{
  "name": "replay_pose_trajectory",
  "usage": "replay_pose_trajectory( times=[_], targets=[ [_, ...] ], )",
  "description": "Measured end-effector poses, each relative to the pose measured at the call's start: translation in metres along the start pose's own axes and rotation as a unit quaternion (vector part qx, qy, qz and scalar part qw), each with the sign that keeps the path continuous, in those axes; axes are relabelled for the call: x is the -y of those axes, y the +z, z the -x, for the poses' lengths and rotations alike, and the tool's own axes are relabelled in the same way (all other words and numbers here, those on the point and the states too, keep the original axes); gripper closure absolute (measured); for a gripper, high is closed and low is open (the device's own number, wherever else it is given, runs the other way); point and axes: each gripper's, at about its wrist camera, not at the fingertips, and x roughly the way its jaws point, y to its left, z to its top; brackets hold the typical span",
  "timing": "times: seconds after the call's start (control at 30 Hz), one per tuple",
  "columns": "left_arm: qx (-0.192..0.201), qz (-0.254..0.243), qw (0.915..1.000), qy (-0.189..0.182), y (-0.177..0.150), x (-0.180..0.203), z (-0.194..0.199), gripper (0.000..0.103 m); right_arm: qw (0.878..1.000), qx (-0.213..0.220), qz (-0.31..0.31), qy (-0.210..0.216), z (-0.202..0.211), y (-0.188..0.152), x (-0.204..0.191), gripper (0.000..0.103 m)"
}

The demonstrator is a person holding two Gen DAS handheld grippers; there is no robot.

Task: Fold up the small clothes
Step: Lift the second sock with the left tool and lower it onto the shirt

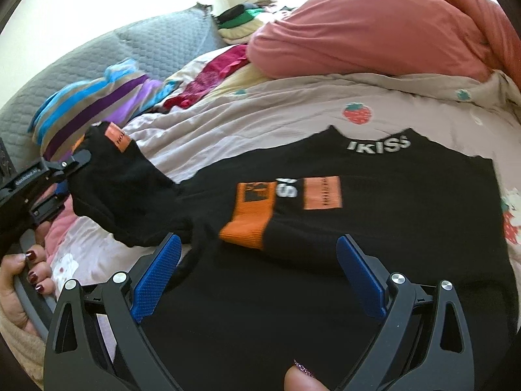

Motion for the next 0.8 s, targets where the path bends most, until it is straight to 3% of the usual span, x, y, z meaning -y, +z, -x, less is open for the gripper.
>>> replay_pose_trajectory(
  times=[0.43,0.8],
  targets=[
    [-0.047,-0.059,0.9964,-0.039,-0.021,0.068,-0.040,0.085,0.997,0.026,-0.055,-0.038,0.032,0.001,0.056,0.008],
    [-0.102,-0.114,0.9868,-0.054,-0.053,0.106,-0.073,0.081,0.992,0.037,-0.100,-0.072,0.050,0.000,0.099,0.008]
  ],
)
